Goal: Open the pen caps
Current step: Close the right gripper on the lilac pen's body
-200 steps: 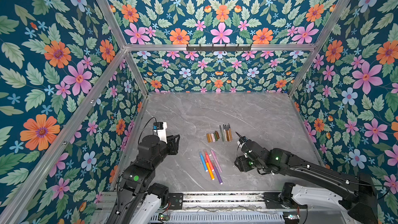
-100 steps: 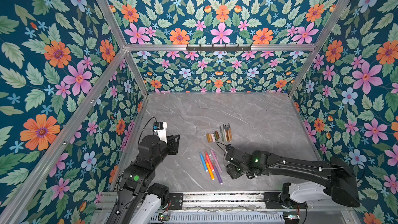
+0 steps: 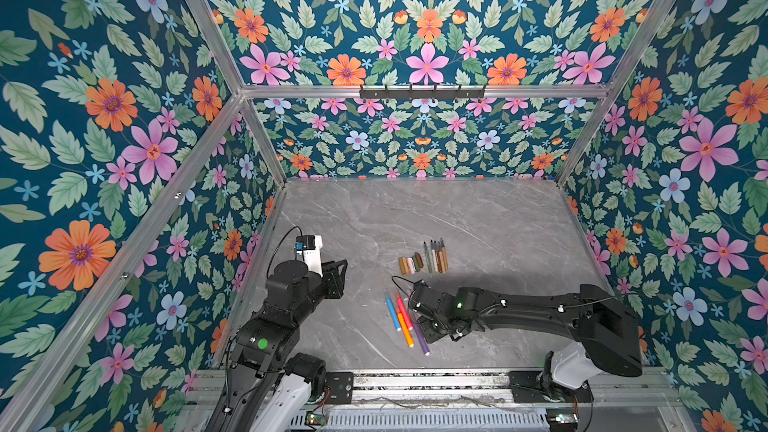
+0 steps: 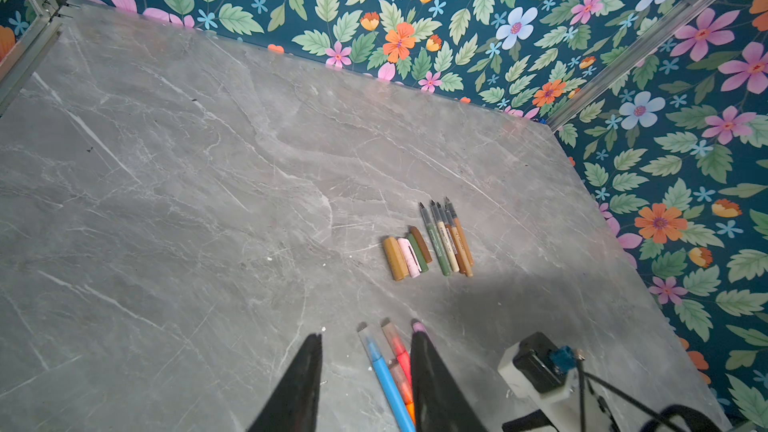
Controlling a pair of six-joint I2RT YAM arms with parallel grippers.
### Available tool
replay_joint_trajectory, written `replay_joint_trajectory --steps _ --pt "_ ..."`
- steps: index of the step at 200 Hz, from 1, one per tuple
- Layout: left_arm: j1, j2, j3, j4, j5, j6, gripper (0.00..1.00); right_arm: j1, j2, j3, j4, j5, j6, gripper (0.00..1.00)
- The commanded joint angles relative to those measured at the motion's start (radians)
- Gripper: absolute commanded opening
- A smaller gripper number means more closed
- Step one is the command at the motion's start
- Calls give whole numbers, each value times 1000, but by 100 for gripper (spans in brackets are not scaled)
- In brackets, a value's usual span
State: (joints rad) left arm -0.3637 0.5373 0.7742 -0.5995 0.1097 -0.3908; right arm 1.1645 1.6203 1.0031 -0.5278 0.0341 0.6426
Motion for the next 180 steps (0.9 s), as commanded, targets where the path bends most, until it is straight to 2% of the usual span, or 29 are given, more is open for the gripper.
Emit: replay_joint_trajectory --steps 1,48,109,152,180 --pt "0 2 0 12 4 6 38 -12 29 29 7 -4 -14 35" --pt "0 -3 0 14 5 6 38 -53 94 32 14 -22 -17 33" --pt "-1 3 -1 14 11 6 38 -57 166 67 -6 -19 -20 31" --pt "0 4 -1 15 15 9 38 -60 166 56 -53 30 -9 20" --pt "0 15 -1 15 18 9 38 -63 119 -1 -45 32 -14 10"
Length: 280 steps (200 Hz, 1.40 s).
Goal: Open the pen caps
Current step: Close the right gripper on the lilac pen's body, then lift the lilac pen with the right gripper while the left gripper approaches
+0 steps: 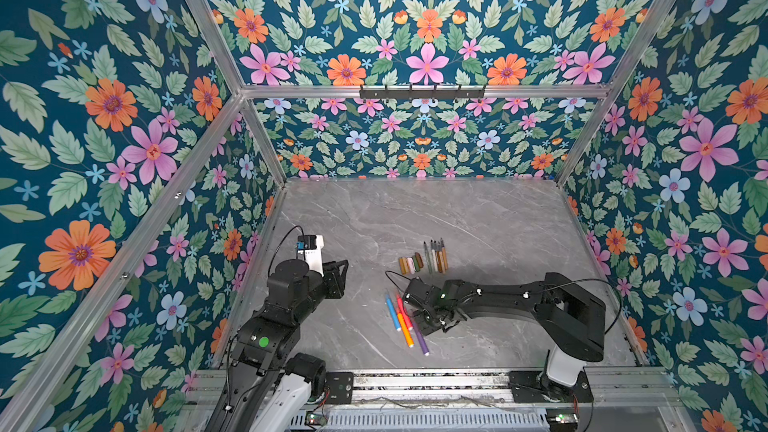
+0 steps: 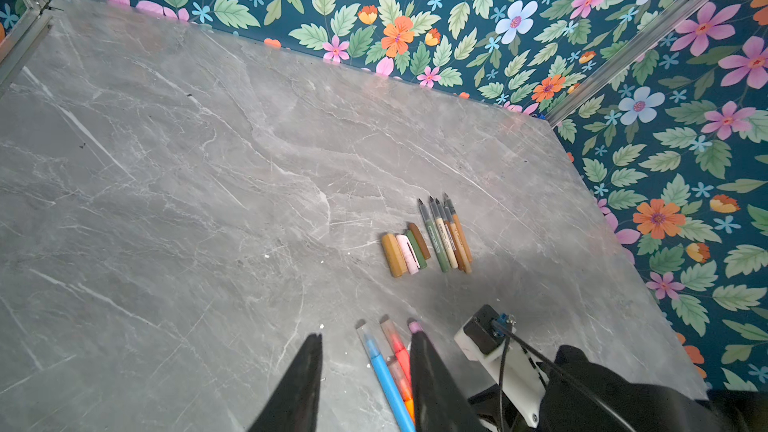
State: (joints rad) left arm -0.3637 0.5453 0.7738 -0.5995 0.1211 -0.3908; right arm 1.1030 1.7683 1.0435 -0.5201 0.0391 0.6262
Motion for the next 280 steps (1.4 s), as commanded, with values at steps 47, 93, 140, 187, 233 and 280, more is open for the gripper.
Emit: replay_joint_trajectory --steps 47,93,140,187,233,280 --pt "0 22 -3 18 18 10 38 -2 -250 -189 21 -23 -33 4" --pt "0 165 -1 51 217 0 41 -1 -418 -220 10 -48 -17 3" --pt "-57 217 -310 666 542 -468 41 1 -550 -261 46 -81 48 3" --pt "-306 275 -407 903 382 -616 46 9 -574 -263 47 -78 66 1" --pt "-457 409 -393 971 288 -626 47 18 -572 -252 65 -82 66 0" --pt "-545 539 -344 1005 233 -621 45 21 -599 -253 50 -83 63 0"
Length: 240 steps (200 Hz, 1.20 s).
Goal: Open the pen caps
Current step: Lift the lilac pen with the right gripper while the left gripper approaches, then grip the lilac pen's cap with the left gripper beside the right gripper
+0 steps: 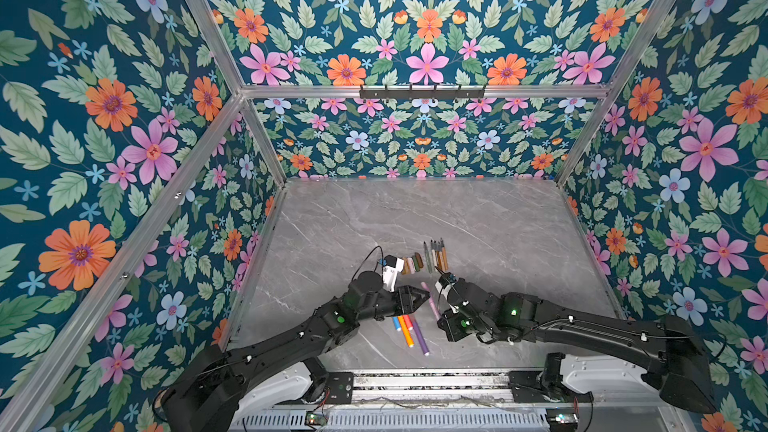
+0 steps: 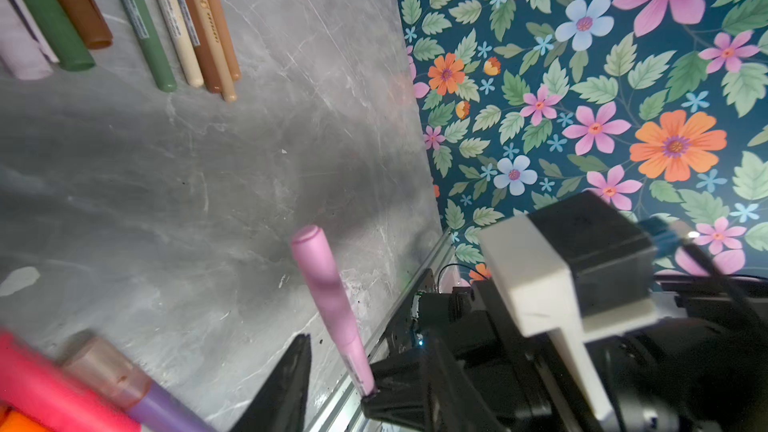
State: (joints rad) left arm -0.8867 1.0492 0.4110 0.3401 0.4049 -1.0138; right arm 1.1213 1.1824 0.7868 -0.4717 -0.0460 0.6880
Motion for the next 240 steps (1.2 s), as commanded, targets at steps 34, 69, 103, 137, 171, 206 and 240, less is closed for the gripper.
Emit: replay_joint_trajectory --steps 34,69,103,137,171,206,240 --pt "-44 85 41 84 -63 4 45 5 -37 -3 -8 -1 4 0" --pt "-46 110 58 80 -74 16 44 8 -59 -17 -12 -5 8 0" --pt "-47 120 70 63 -103 35 35 11 -65 -32 -12 -9 15 0" --pt "-47 140 87 65 -87 40 10 17 -66 -40 4 -11 22 0" --pt "-47 127 89 66 -78 41 2 17 -99 -51 31 -5 45 22" --pt "-46 93 81 60 -77 40 0 -12 -140 -91 98 -41 82 29" --pt "-46 66 73 67 -71 28 0 -34 -157 -123 149 -86 101 32"
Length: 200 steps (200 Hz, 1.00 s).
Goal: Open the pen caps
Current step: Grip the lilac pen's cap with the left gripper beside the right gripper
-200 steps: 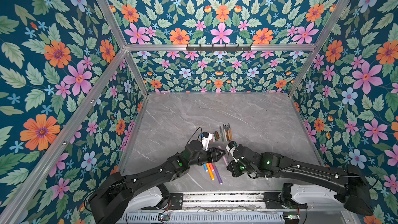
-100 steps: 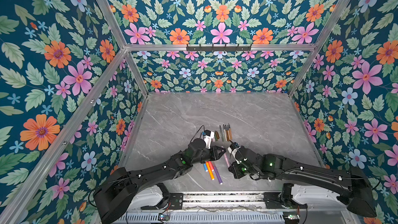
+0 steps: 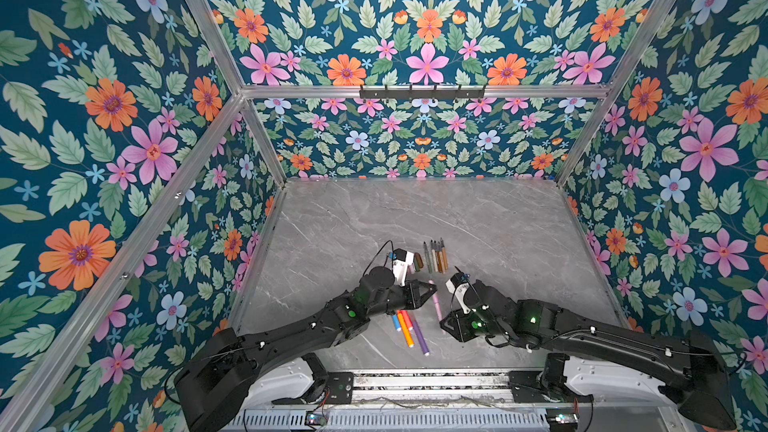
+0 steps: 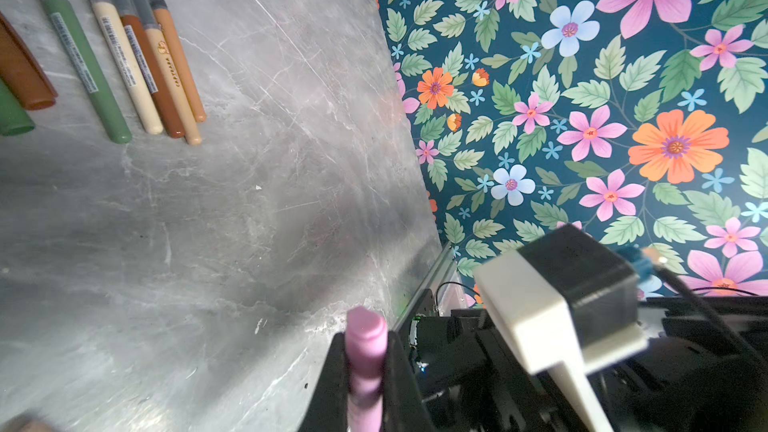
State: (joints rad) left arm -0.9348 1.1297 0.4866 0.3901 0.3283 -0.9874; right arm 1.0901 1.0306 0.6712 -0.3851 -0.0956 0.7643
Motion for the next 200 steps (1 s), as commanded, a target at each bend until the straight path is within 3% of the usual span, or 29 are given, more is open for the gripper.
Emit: replay_joint_trajectory --steps 1,39,82,109,136,183,200 --pt "1 -14 -3 18 6 2 0 -2 -4 -8 63 -38 24 32" --pt "2 -18 -24 95 34 -29 0 -2 7 -25 145 -94 32 30" --pt "1 -21 -28 105 41 -36 0 -2 8 -22 148 -83 40 0" --pt "1 -30 -22 70 32 -23 23 -2 15 0 91 -58 37 0" --pt "1 -30 -16 43 26 -17 33 -1 31 26 63 -58 21 0" --pt "-1 -21 15 -35 11 7 35 -2 68 54 56 -67 6 0" --pt "-1 -19 21 -40 12 11 31 -2 74 57 58 -69 6 0"
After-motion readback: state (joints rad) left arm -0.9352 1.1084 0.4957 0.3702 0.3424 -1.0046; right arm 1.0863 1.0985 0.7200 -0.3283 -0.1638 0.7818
